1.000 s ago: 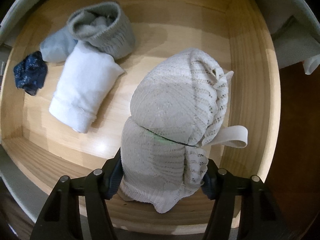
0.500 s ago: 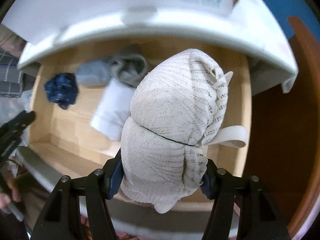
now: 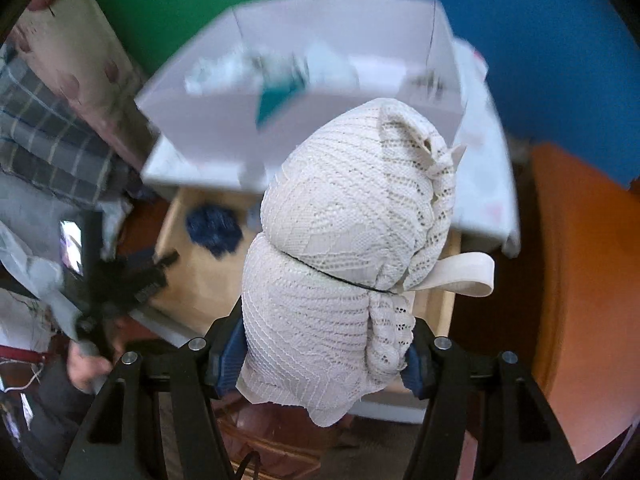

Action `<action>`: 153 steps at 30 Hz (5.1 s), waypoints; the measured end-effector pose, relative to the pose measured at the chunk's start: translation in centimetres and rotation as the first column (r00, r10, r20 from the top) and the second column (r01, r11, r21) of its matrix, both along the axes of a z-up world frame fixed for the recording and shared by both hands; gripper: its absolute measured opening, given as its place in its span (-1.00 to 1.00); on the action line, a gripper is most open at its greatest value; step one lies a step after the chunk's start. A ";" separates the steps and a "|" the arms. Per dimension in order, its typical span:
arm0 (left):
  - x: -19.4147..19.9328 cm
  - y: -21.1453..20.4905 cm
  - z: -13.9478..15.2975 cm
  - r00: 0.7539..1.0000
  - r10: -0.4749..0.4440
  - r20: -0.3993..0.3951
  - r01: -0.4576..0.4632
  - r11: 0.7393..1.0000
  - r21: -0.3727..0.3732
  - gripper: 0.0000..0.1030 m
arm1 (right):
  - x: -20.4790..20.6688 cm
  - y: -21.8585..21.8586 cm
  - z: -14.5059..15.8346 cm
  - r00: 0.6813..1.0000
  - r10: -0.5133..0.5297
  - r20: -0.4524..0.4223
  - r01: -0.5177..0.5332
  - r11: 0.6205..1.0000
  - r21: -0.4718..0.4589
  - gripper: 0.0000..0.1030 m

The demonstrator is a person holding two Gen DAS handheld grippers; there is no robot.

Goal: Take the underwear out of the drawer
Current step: 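Carry the beige lace bra into the white box and open the right tool, then move the right tool back over the drawer toward the white rolled sock, then close the right tool on the white rolled sock and lift it, then lower the left tool onto the navy floral garment and close it while right holds the sock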

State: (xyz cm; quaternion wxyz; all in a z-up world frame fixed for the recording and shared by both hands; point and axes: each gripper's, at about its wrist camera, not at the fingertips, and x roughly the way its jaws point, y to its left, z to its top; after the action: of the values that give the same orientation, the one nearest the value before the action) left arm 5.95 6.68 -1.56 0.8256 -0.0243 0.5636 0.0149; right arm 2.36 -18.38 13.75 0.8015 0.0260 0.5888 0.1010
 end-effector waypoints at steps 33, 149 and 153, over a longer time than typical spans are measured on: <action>0.2 0.8 -0.2 1.000 0.030 -0.002 -0.030 0.998 -0.046 -0.15 | 20.8 1.9 -3.3 0.995 -0.097 -0.033 0.091 0.983 -0.159 0.41; 5.9 -2.9 -4.5 0.991 -0.077 -0.114 0.068 0.995 -0.079 -0.15 | 2.8 -2.5 -26.3 0.885 -0.101 -0.454 0.014 0.982 -0.190 -0.03; 6.8 -3.1 -5.4 0.990 -0.066 -0.127 0.057 0.996 -0.073 -0.15 | 1.5 -2.8 -26.5 0.885 -0.101 -0.454 0.015 0.982 -0.188 -0.02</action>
State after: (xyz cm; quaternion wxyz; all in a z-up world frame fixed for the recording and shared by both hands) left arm 12.72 3.59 -6.97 0.7860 -0.0345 0.6166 -0.0283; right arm 3.85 -21.17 -12.80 0.6403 -0.0054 0.7679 0.0145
